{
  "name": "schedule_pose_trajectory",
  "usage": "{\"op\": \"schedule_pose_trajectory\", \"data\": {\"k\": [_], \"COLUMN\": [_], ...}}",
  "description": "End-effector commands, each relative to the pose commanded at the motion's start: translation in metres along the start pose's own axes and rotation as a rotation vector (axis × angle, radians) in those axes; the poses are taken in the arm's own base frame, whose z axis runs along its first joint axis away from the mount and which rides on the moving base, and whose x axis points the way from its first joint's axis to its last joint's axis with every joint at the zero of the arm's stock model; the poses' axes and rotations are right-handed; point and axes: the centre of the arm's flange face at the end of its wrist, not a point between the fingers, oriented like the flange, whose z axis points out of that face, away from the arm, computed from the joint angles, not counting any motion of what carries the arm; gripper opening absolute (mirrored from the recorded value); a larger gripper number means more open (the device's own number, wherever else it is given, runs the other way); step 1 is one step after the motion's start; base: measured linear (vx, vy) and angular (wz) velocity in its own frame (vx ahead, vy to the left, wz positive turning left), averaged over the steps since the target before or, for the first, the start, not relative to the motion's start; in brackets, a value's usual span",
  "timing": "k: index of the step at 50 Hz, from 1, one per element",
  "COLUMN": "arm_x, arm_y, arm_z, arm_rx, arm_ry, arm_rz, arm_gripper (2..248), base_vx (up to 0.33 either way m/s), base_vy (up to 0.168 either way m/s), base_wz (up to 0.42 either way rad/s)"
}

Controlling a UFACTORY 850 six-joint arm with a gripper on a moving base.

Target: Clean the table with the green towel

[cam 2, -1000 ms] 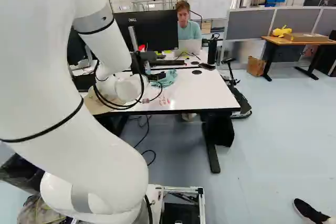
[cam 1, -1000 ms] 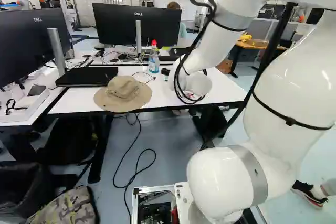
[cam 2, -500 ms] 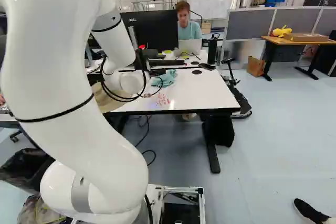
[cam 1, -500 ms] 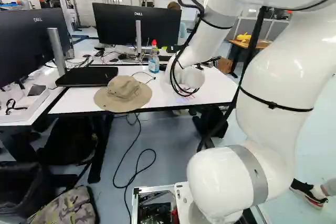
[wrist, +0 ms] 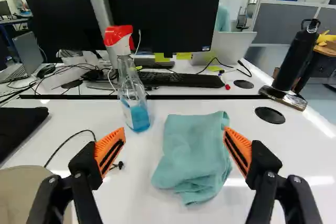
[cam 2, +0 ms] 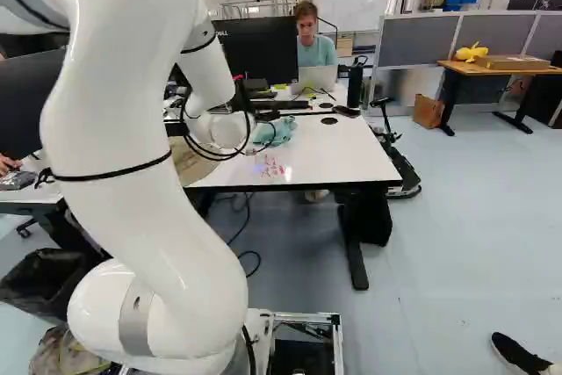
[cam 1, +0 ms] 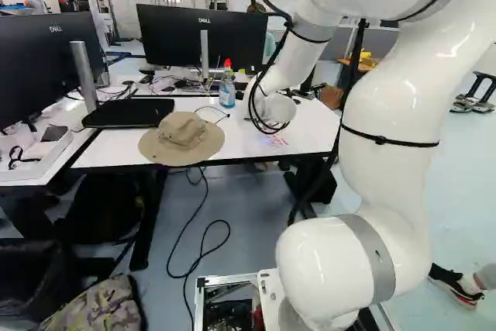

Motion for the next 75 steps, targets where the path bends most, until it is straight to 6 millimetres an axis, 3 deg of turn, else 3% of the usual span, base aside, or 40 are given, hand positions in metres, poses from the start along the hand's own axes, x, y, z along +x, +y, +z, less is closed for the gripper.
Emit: {"op": "schedule_pose_trajectory", "data": {"k": [27,75], "arm_x": [0.008,-0.004], "arm_y": [0.019,0.026], "arm_z": [0.052,0.057], "arm_rx": [-0.033,-0.043], "arm_ry": [0.024,-0.11], "arm_rz": [0.008,0.013], "arm_gripper": [247,247], "base_vx": [0.0,0.0], "base_vy": [0.0,0.0], "base_wz": [0.0,0.0]}}
